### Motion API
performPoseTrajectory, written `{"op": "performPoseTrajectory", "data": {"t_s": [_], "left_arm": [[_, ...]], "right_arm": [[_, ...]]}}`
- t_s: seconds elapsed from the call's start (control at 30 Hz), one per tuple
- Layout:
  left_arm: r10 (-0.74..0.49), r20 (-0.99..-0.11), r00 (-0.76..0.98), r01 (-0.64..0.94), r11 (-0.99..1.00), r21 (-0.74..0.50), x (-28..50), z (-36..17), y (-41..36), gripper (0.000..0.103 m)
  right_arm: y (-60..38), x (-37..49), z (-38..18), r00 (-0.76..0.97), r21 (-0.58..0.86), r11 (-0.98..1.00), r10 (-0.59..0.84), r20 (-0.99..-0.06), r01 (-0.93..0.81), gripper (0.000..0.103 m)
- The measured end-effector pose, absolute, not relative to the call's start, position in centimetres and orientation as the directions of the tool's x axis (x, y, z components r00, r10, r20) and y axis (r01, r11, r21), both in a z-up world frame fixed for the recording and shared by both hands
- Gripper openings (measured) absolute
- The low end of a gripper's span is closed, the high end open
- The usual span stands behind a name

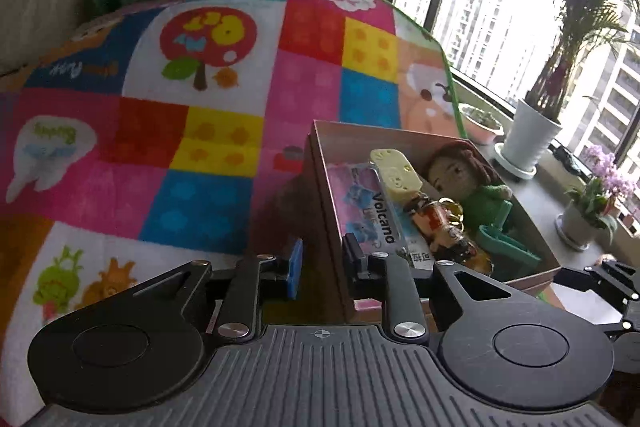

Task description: Organize objects

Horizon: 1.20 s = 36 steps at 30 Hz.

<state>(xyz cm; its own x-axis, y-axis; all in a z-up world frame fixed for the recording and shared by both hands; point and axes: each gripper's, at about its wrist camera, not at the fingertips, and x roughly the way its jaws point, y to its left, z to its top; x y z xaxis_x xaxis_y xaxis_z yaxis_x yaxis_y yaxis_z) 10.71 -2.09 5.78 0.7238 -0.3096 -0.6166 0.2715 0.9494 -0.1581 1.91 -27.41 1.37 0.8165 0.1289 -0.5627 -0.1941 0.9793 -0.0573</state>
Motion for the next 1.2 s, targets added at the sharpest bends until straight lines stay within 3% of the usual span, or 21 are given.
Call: {"op": "performPoseTrajectory", "data": {"t_s": [0.43, 0.5, 0.57, 0.77, 0.87, 1.2], "left_arm": [[-0.252, -0.685, 0.684, 0.250, 0.963, -0.105, 10.7, 5.1, -3.9, 0.028], [-0.238, -0.693, 0.680, 0.216, 0.969, -0.120, 11.6, 4.5, -3.4, 0.045], [-0.205, -0.692, 0.692, 0.178, 0.978, -0.112, 12.1, 4.0, -2.5, 0.071], [-0.152, -0.674, 0.723, 0.087, 0.988, -0.129, 11.3, 3.2, 2.0, 0.094], [-0.110, -0.672, 0.733, 0.014, 0.989, -0.147, 12.3, 3.0, 4.4, 0.100], [-0.101, -0.608, 0.787, -0.004, 0.986, -0.168, 14.6, 2.2, 8.1, 0.103]], "right_arm": [[-26.8, 1.1, 2.5, 0.836, -0.098, 0.975, 0.116, -0.536, -0.198, 0.063], [-26.6, 1.3, 2.5, 0.837, -0.105, 0.974, 0.113, -0.536, -0.199, 0.059], [-26.4, 1.6, 2.5, 0.838, -0.104, 0.974, 0.115, -0.533, -0.200, 0.059], [-25.0, 2.7, 2.5, 0.847, -0.085, 0.966, 0.172, -0.503, -0.246, 0.059], [-22.7, 4.3, 2.5, 0.845, -0.093, 0.959, 0.188, -0.500, -0.269, 0.060], [-18.0, 7.6, 2.0, 0.857, -0.075, 0.963, 0.194, -0.478, -0.260, 0.065]]}}
